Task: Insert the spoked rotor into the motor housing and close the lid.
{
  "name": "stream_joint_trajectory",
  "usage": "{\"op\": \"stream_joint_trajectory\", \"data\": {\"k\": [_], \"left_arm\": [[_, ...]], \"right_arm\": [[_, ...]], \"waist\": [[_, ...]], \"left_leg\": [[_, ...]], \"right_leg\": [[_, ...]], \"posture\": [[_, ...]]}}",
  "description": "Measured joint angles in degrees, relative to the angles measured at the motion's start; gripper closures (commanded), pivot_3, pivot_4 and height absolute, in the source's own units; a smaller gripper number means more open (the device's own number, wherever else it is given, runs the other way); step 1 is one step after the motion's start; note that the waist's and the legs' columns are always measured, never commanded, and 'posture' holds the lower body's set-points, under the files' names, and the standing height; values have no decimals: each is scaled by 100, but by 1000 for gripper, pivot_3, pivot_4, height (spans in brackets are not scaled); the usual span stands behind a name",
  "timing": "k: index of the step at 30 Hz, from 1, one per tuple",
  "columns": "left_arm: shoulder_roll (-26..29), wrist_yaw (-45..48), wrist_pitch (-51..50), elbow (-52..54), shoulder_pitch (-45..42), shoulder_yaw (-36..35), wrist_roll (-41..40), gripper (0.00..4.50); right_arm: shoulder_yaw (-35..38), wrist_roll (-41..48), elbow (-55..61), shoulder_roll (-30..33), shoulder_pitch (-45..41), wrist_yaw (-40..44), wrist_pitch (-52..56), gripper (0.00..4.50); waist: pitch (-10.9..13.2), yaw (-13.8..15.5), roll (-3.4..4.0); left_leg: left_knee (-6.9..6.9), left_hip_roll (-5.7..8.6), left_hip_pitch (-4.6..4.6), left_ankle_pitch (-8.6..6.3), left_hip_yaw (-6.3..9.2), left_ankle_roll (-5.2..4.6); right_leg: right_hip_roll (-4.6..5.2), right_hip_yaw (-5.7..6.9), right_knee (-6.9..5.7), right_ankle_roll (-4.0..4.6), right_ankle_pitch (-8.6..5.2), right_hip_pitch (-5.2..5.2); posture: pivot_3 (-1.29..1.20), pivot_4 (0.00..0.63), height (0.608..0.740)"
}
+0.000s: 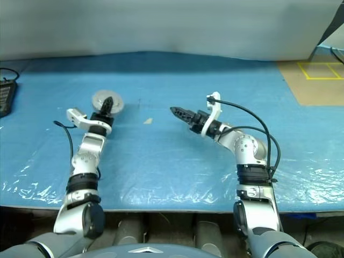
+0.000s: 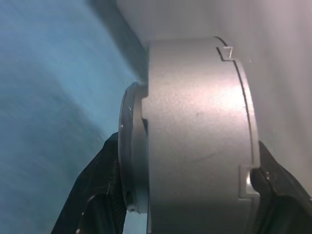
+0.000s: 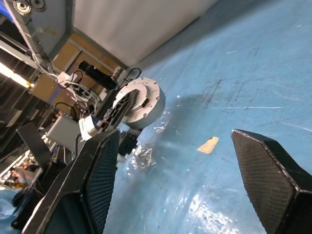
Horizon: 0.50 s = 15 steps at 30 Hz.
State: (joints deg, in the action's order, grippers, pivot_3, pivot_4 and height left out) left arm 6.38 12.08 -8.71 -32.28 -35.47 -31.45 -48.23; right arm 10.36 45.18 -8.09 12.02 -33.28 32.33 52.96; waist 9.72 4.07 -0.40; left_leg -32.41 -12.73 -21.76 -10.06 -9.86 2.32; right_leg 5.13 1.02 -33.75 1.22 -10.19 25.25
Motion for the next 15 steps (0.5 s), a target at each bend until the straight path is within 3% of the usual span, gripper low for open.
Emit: {"op": "stream_joint_trajectory", "data": {"k": [7, 13, 15], "left_arm": [[264, -320, 731, -1315, -487, -419, 319, 2042], [386, -431, 1052, -1527, -576, -396, 694, 49], [455, -538, 1183, -1525, -543, -358, 838, 49]], "right_arm": [[6, -8, 12, -65, 77, -13, -15, 655], [-8, -33, 30, -94, 121, -13, -36, 602], [-11, -54, 30, -93, 120, -13, -48, 602]], "waist": [[3, 44, -13], [3, 52, -14], [3, 41, -14]], "left_leg": [[-16, 0, -14, 0, 11, 0], [-33, -5, -10, 0, 17, 0], [-33, -7, -8, 0, 17, 0]], "right_leg": [[3, 11, -5, 2, 0, -1], [4, 13, -17, 6, 1, -8], [3, 13, -19, 6, 1, -8]], "posture": [[0, 150, 740], [0, 150, 740], [0, 150, 740]]}}
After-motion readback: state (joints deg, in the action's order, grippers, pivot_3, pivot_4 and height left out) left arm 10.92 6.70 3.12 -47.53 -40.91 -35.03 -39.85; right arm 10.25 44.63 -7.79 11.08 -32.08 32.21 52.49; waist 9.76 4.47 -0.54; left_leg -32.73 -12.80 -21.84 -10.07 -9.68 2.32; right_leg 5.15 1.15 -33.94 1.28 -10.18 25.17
